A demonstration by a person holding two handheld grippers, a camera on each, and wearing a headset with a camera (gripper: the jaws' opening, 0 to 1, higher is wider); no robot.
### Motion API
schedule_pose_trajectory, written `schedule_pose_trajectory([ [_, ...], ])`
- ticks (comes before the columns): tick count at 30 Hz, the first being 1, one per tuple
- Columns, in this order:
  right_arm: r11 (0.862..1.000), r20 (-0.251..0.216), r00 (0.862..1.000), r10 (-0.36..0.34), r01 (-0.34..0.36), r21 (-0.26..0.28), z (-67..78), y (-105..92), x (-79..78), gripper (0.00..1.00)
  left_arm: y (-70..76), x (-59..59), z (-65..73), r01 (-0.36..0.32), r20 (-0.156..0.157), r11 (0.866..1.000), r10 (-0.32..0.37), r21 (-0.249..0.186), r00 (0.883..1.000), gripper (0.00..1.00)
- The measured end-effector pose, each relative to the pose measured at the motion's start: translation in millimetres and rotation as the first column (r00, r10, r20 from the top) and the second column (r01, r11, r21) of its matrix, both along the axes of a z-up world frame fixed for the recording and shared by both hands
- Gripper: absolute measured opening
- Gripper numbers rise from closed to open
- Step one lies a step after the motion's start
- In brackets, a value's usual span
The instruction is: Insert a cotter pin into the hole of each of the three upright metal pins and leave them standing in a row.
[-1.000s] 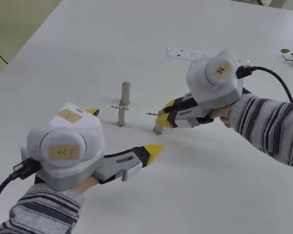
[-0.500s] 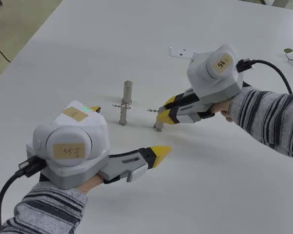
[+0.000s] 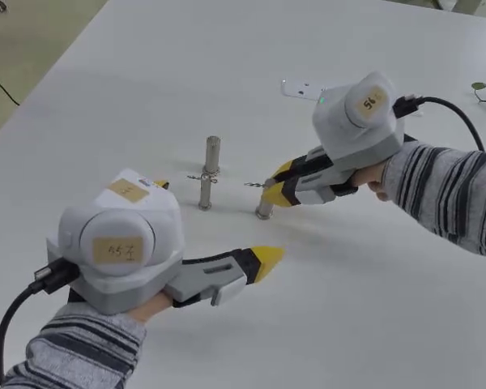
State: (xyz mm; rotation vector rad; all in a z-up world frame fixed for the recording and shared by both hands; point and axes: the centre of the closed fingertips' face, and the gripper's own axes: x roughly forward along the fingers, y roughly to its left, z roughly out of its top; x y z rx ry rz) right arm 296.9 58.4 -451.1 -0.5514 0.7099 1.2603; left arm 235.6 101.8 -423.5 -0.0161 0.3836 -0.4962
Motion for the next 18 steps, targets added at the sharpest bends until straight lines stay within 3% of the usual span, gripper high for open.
schedule_pose_trajectory([
  [7, 1.000, 0.006, 1.000, 0.008, -0.008, 0.007, -1.5, -0.8, 1.4, 0.09, 0.6, -1.0, -2.2, -0.002, -0.012, 1.000, 0.002, 0.003, 1.000, 0.99],
  [11, 1.000, 0.035, 0.999, 0.008, -0.009, 0.014, -1.7, -2.2, 3.6, 0.10, 0.2, 0.0, 0.5, -0.008, -0.007, 1.000, 0.008, -0.024, 1.000, 0.99],
  [12, 0.999, 0.060, 0.998, 0.021, -0.023, 0.029, 0.7, -0.8, 4.7, 0.11, -0.1, -0.1, 0.4, -0.007, -0.009, 1.000, 0.007, -0.029, 1.000, 0.99],
  [18, 0.999, 0.059, 0.998, 0.006, -0.009, 0.046, 9.9, -0.7, 8.2, 0.18, -1.1, -0.8, -0.3, -0.004, -0.012, 1.000, 0.003, -0.022, 1.000, 0.99],
])
